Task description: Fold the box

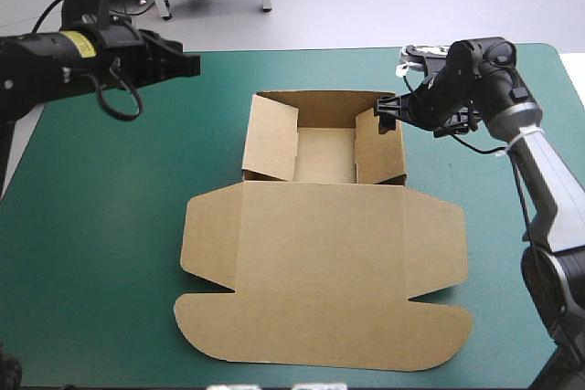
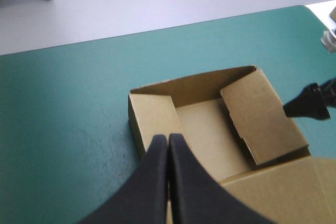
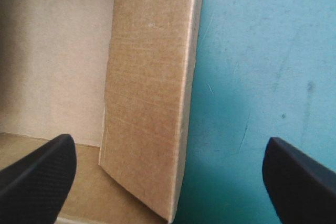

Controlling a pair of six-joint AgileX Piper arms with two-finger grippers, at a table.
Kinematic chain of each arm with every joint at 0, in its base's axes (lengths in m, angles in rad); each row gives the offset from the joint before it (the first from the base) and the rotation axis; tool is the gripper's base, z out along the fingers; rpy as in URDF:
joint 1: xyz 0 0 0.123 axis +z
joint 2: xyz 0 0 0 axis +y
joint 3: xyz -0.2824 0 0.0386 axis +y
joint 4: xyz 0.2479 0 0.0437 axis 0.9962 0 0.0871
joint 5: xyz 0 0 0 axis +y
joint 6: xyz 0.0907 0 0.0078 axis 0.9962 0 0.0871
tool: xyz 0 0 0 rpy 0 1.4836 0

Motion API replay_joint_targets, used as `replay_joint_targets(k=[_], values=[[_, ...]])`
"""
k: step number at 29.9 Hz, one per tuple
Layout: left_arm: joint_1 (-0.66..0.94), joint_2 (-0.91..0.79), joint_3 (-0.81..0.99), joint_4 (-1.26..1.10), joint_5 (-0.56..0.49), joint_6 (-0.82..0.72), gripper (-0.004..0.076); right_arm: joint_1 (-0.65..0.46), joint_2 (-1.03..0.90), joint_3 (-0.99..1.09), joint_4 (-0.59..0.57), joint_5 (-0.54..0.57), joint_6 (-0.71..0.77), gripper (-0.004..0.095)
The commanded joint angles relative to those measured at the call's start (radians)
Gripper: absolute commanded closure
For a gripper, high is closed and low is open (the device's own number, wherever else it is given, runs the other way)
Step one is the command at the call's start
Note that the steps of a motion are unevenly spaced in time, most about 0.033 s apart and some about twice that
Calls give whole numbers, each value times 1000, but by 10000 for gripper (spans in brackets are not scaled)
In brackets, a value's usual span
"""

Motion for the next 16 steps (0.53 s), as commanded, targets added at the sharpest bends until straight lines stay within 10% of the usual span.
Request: replay_joint_targets(k=[1,16], values=[[-4,-136,128,0,40,-3,756,-5,-5,-22,18,-30,-5,21],[-4,-521,708,98,-63,-3,756,19,132,-24,25,-42,-36,21]])
